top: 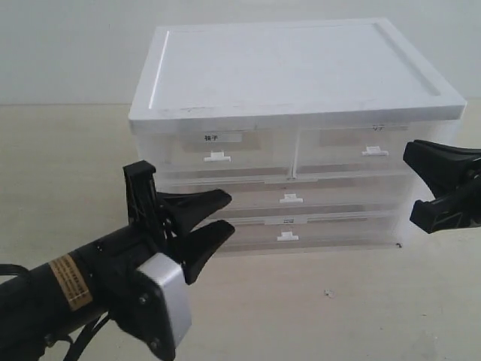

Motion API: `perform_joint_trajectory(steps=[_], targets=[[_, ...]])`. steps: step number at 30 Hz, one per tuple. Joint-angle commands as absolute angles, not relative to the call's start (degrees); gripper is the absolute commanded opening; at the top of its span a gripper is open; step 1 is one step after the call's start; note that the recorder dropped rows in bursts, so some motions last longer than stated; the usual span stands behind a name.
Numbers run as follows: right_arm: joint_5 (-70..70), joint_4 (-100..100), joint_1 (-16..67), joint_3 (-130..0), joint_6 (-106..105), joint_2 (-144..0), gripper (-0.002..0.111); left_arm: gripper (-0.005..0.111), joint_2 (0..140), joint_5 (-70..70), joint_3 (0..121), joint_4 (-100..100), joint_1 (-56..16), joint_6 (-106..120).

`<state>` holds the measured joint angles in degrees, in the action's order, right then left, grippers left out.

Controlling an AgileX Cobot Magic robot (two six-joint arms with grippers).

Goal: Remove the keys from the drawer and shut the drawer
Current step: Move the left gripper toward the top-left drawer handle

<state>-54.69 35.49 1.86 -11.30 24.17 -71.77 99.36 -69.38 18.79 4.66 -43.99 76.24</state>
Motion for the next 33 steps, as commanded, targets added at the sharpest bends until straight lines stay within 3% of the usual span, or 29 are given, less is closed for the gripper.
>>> perform_joint_trajectory(steps=[1, 21, 29, 33], targets=[[-55.0, 35.1, 1.9, -11.6, 23.7, -72.0, 0.000, 0.038, 99.5, -70.0, 21.8, 0.5, -44.7, 77.6], [-54.9, 34.2, 1.9, -11.6, 23.9, -72.0, 0.000, 0.038, 102.1, -70.0, 27.4, -5.3, -44.6, 91.0], [-54.8, 34.3, 1.9, -11.6, 24.3, -72.0, 0.000, 0.017, 104.0, -70.0, 27.4, -12.7, -44.6, 98.4], [-54.8, 34.3, 1.9, -11.6, 24.3, -72.0, 0.000, 0.012, 104.0, -70.0, 27.4, -13.5, -44.6, 98.6]])
